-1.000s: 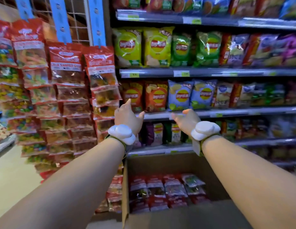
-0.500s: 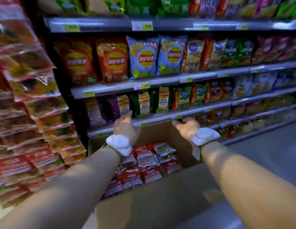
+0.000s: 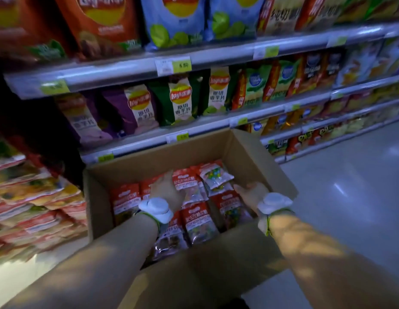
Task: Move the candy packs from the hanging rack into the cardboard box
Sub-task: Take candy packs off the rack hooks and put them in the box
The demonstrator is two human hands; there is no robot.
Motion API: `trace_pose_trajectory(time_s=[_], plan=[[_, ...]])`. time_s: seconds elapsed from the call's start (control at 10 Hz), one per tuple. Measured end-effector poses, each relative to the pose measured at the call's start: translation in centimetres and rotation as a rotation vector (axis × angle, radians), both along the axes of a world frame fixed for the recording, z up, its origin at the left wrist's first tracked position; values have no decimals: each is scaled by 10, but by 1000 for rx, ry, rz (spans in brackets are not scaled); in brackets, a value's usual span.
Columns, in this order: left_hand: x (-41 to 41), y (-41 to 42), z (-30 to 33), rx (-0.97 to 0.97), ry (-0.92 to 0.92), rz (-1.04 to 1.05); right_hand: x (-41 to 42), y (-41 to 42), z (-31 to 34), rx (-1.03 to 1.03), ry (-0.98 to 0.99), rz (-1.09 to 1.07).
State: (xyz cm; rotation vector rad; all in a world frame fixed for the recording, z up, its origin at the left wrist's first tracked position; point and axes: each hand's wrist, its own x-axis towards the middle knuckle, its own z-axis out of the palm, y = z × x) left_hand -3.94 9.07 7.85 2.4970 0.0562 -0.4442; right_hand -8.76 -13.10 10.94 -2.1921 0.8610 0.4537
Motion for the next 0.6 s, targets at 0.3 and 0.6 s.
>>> trace_pose_trajectory(time_s=[0.3, 0.6], plan=[[-7, 16, -79, 13, 275, 251, 25, 12, -72, 144, 297, 293], [-47, 61, -145, 99, 532, 587, 37, 75, -183, 236, 570, 574]])
